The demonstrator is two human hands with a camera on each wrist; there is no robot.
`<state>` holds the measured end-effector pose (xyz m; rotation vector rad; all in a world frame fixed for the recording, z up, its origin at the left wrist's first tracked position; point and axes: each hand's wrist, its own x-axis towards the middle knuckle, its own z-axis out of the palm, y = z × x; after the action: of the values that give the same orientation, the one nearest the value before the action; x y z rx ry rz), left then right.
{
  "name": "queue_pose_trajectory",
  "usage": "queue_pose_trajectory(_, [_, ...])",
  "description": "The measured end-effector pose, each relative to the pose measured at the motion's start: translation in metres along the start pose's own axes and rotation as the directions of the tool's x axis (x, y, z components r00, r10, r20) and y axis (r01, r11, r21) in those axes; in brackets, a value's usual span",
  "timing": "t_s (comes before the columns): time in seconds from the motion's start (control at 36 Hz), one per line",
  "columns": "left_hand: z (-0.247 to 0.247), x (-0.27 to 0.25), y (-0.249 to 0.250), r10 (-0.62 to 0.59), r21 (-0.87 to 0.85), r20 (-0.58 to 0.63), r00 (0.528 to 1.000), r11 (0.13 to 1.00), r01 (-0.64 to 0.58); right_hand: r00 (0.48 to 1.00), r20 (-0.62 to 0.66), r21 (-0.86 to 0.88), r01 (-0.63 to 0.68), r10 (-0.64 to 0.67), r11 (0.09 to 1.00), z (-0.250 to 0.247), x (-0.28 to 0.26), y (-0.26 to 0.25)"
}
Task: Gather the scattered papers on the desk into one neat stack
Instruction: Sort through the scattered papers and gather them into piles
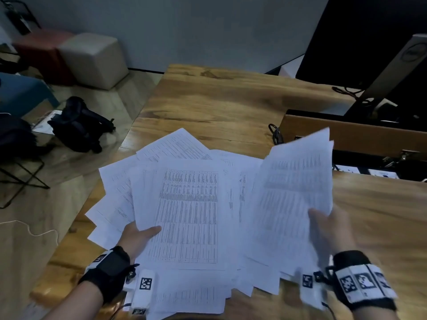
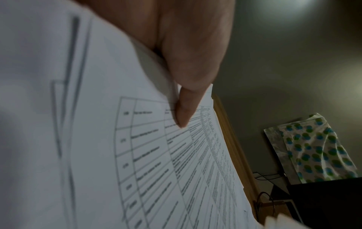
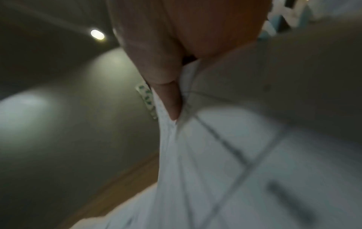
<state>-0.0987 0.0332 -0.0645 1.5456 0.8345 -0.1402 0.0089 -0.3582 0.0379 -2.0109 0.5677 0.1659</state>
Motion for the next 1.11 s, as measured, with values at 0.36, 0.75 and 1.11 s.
queue_pose_trajectory(0.36, [0.000,-0.002,0.004,-0.001,-0.019,0.012,1.000,1.000,0.001,0.868,0.139,-0.033,0.484,-0.476,0.874,-0.069,-0.015,-0.096])
queue_pose_trajectory(0.75, [0.002,-0.001,0.008,-0.016,0.010,-0.014,1.000,1.000,0.017,0.843,0.398,0.189,0.311,-0.362,0.931,-0.008,-0.024,-0.104])
queue_pose_trajectory(1.11, [-0.003,-0.001,0.013,-0.091,-0.043,0.005,0.996,0.995,0.091,0.779,0.624,-0.115,0.171,-0.063,0.978,0.165,-0.036,-0.010])
